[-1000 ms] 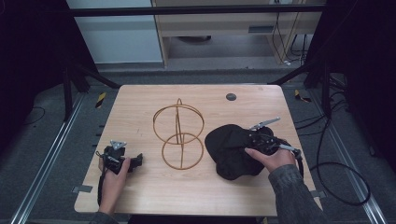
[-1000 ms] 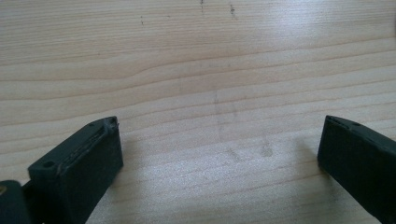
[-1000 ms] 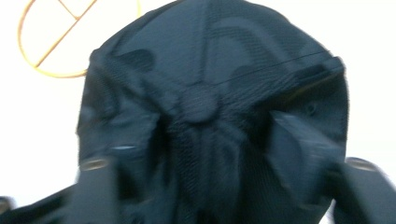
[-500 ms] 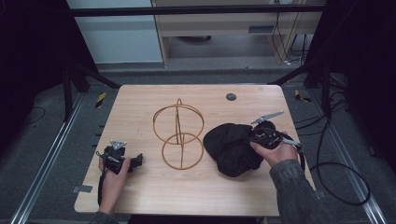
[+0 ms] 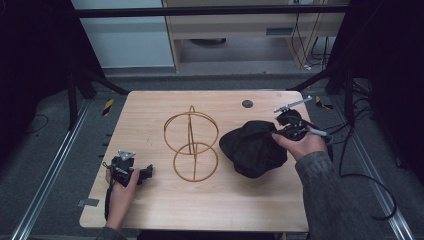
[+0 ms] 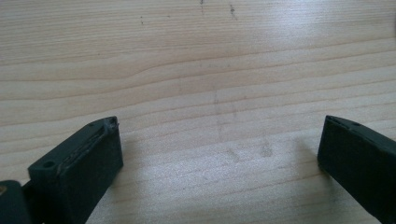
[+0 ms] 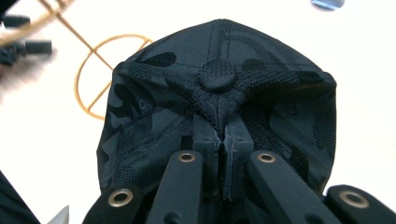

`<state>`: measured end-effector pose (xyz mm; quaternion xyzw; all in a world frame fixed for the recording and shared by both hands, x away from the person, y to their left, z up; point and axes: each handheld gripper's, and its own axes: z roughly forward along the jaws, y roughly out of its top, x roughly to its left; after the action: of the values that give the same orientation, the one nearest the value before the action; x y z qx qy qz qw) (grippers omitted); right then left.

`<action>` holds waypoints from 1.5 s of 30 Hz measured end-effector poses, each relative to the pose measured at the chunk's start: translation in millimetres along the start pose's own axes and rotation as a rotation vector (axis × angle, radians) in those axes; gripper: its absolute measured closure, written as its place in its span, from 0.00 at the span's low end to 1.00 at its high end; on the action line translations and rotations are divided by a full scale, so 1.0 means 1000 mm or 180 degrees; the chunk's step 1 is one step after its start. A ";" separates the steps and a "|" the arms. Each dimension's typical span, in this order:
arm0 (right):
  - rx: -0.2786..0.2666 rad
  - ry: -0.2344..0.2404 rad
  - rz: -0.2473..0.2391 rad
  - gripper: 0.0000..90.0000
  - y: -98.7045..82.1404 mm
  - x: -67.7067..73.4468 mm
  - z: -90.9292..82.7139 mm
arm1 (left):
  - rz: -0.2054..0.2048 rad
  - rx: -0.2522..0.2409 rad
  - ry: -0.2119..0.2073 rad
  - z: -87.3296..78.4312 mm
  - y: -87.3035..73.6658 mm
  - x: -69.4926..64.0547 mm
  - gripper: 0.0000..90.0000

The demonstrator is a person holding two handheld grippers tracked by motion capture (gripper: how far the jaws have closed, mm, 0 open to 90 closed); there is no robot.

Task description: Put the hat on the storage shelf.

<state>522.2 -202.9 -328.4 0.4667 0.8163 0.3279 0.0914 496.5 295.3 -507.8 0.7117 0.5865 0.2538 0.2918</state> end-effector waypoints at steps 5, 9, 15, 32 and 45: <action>-0.0182 -0.0124 0.0012 0.96 0.020 -0.003 -0.021 | -0.0010 -0.0009 0.0000 0.000 0.000 0.000 0.00; -0.0332 -0.0153 0.0035 0.96 0.038 -0.002 -0.037 | -0.0010 -0.0009 0.0001 0.000 0.000 0.000 0.00; -0.0518 -0.0177 0.0019 0.96 0.063 0.004 -0.056 | -0.0008 -0.0002 0.0001 0.000 0.000 0.000 0.00; -0.0791 -0.0053 -0.0092 0.96 0.095 0.027 -0.081 | -0.0009 -0.0004 0.0002 0.000 0.000 0.000 0.00; -0.0905 0.0088 -0.0259 0.96 0.114 0.059 -0.087 | -0.0010 -0.0004 0.0000 0.000 0.000 0.000 0.00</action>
<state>530.6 -153.6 -181.5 0.4110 0.7811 0.4426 0.1585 496.6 295.0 -507.9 0.7106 0.5874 0.2538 0.2926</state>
